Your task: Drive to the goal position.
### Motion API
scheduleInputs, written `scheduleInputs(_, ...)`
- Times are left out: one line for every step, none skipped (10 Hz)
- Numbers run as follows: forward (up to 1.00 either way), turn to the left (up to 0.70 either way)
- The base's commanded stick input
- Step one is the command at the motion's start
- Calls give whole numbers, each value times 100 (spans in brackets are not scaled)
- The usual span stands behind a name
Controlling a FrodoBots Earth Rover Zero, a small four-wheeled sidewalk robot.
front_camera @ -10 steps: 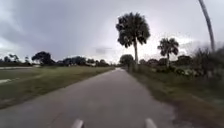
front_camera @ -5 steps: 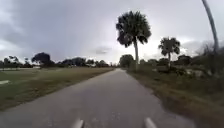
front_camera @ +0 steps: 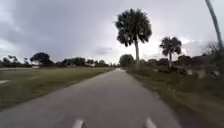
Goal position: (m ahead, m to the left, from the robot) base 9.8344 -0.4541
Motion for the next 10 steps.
scheduleInputs(100, 0)
scheduleInputs(100, 0)
scheduleInputs(100, 0)
scheduleInputs(100, 0)
scheduleInputs(100, 0)
scheduleInputs(100, 0)
scheduleInputs(100, 0)
scheduleInputs(100, 0)
scheduleInputs(100, 0)
scheduleInputs(100, 0)
